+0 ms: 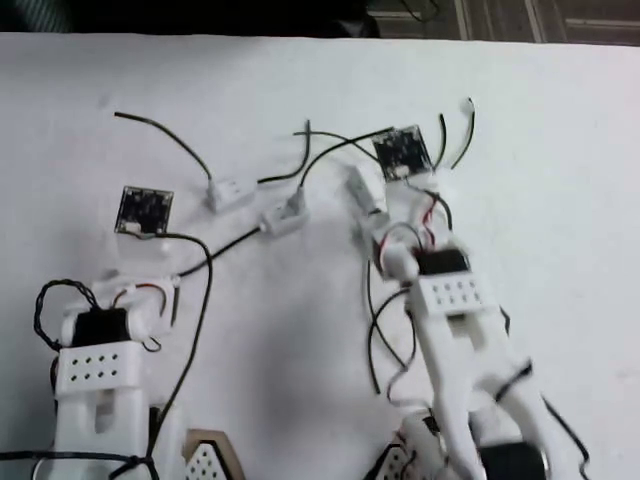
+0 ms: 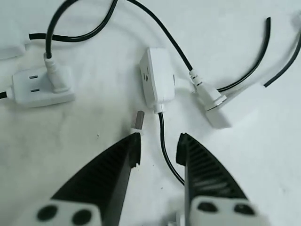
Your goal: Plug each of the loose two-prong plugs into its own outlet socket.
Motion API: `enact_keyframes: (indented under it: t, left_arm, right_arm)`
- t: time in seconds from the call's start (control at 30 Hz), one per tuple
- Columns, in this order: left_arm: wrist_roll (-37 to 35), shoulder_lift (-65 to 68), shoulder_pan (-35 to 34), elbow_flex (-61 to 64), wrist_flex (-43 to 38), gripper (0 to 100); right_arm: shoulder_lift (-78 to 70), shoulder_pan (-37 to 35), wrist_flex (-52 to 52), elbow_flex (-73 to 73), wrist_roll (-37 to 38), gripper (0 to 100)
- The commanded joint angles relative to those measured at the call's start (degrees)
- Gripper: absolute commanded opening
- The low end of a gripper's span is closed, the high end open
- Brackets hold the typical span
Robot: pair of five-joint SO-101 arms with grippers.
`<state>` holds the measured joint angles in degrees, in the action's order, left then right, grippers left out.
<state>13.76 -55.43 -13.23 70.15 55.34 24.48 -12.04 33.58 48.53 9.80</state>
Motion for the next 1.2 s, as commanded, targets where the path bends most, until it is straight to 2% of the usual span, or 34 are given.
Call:
enact_keyframes:
  t: [0.0,0.23,0.47,0.6,0.87,1.17]
  left_arm:
    - [-0.2,-1.0,-0.4,-0.4,-1.0,3]
    - [-0.2,-1.0,-0.4,-0.4,-1.0,3]
    - [-0.2,-1.0,-0.4,-0.4,-1.0,3]
    - [-0.2,-1.0,-0.4,-0.4,-1.0,3]
    - [-0.1,-1.0,-0.4,-0.5,-1.0,3]
    - [-0.1,-1.0,-0.4,-0.5,-1.0,3]
  right_arm:
    - [-10.2,-0.3,-1.0,-7.8,-0.1,12.6]
    - [-25.3,0.8,-1.4,-14.9,-0.1,12.4]
    - [-30.2,1.2,-1.1,-17.2,-0.1,12.4]
    - [-28.6,0.8,1.5,-17.1,-0.1,12.4]
    - [-14.5,0.5,13.1,-16.3,-0.6,12.4]
    - [-11.9,-5.1,13.0,-9.2,-0.2,12.6]
